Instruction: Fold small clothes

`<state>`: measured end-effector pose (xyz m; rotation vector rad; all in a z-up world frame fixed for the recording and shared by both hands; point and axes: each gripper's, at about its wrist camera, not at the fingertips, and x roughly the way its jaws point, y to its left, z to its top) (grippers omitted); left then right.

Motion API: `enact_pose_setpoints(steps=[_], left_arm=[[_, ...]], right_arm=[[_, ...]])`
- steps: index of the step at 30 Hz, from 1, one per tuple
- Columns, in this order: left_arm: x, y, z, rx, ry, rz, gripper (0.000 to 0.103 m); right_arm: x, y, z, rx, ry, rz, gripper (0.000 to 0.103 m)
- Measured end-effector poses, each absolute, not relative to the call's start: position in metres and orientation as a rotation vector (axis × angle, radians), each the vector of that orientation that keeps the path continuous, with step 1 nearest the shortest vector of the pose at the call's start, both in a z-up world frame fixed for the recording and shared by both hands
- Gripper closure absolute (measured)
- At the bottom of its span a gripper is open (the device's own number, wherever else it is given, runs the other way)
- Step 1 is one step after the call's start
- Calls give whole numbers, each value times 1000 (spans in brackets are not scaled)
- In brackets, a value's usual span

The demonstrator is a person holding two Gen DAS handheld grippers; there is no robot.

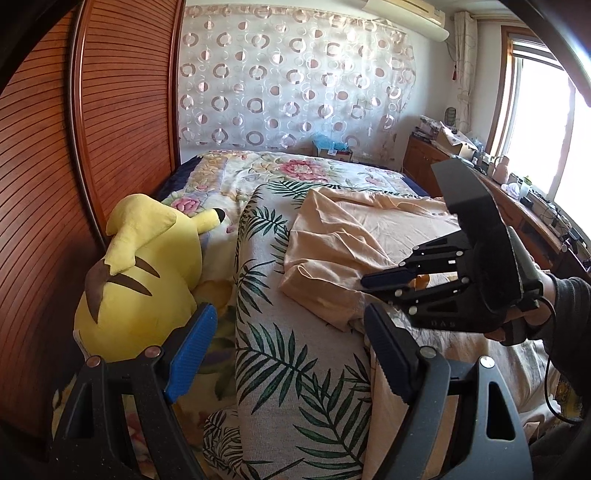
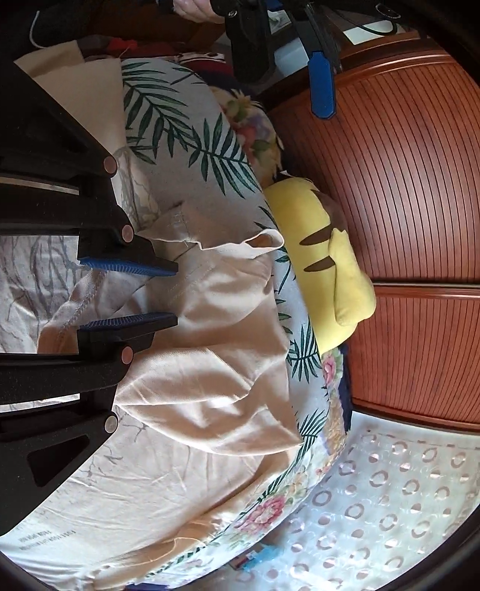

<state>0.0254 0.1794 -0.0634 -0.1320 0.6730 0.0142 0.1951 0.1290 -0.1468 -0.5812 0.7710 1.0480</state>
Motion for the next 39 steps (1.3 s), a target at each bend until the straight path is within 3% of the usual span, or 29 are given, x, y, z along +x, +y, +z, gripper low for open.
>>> enact_pose_setpoints(steps=[2, 22, 31, 37, 39], left_arm=[[25, 177, -64, -127, 676, 13, 21], [29, 158, -66, -123, 689, -27, 21], [33, 143, -70, -117, 707, -55, 21], [41, 127, -69, -92, 714, -78, 21], [45, 121, -71, -88, 720, -87, 21]], right_arm=[[193, 117, -136, -572, 774, 1048, 99], [209, 21, -67, -290, 605, 908, 101], [222, -23, -92, -351, 651, 611, 101], [204, -29, -105, -349, 691, 592, 81], [191, -33, -108, -336, 694, 601, 65]])
